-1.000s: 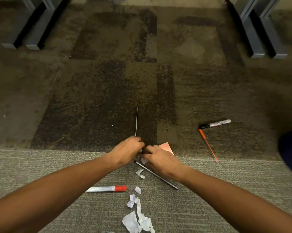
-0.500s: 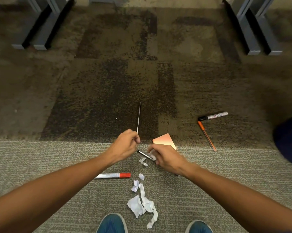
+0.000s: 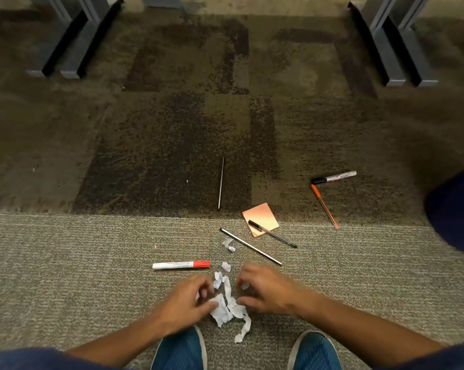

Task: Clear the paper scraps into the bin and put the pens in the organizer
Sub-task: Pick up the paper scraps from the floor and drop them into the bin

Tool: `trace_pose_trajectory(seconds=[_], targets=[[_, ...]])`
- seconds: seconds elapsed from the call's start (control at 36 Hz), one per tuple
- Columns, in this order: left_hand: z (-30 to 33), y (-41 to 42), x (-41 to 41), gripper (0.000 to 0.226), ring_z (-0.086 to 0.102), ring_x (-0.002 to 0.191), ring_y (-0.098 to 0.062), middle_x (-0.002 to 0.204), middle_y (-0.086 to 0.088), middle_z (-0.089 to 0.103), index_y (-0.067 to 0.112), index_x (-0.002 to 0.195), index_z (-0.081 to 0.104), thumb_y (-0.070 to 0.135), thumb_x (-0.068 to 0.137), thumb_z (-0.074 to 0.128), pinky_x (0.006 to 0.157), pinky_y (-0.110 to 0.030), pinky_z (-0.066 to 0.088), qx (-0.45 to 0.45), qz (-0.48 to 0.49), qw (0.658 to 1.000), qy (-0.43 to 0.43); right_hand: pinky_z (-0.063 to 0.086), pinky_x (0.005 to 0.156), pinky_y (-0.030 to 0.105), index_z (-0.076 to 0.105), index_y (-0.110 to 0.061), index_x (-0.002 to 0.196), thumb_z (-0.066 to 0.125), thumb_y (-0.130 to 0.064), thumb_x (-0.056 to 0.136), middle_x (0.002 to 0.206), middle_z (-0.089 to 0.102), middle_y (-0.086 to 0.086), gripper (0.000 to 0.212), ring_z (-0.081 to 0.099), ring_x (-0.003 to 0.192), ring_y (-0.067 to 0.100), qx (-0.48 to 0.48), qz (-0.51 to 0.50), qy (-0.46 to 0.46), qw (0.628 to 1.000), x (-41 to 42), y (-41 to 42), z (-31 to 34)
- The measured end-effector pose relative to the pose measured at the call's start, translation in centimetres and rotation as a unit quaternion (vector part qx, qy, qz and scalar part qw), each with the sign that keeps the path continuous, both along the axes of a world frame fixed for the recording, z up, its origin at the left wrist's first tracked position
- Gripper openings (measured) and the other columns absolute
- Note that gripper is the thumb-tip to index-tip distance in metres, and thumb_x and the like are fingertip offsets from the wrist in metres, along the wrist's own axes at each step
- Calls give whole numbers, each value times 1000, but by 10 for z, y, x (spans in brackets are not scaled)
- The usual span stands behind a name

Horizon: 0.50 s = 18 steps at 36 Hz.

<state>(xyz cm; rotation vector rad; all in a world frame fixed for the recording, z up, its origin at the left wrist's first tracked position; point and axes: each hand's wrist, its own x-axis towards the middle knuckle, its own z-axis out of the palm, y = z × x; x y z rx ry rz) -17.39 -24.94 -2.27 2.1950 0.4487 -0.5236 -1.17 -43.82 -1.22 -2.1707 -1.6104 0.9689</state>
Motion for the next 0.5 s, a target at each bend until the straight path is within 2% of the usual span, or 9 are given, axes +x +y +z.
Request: trace_pose_trajectory(seconds=[0.14,0.19,0.31,0.42,0.5], targets=[[-12,-19,-18,55,47,90,6,98,26,44,44,95,42,85,60,53,73,-14,40,46,-29,999,-2,52,92,35,51,-16,125,59,-47,92,121,48,1,46,52,102,17,-20,74,-57,995,-19,-2,-8],[-15,-23,-19,68,45,92,6,101,28,40,43,100,40,93,54,45,77,-14,40,66,-41,997,1,54,89,37,50,-14,126,60,-47,92,120,47,3,48,53,100,19,-18,95,-76,992,-22,-2,-13],[-23,-27,-19,70,43,97,4,106,25,39,39,113,41,85,61,51,85,-16,39,106,-62,992,-6,57,82,38,52,-11,122,60,-42,93,113,49,4,43,55,94,20,2,123,-98,988,-23,-3,-22],[-28,-25,-15,47,48,95,0,112,19,48,37,118,44,64,82,55,84,-18,44,140,-67,987,-50,57,77,36,52,-12,113,56,-36,97,108,51,3,29,55,90,18,25,117,-97,988,-25,-1,-31],[-28,-22,-13,34,52,95,0,114,16,53,34,119,49,51,90,53,88,-20,48,134,-68,987,-62,58,75,34,51,-11,109,51,-27,100,104,51,3,18,54,86,17,27,100,-85,991,-25,-1,-35]])
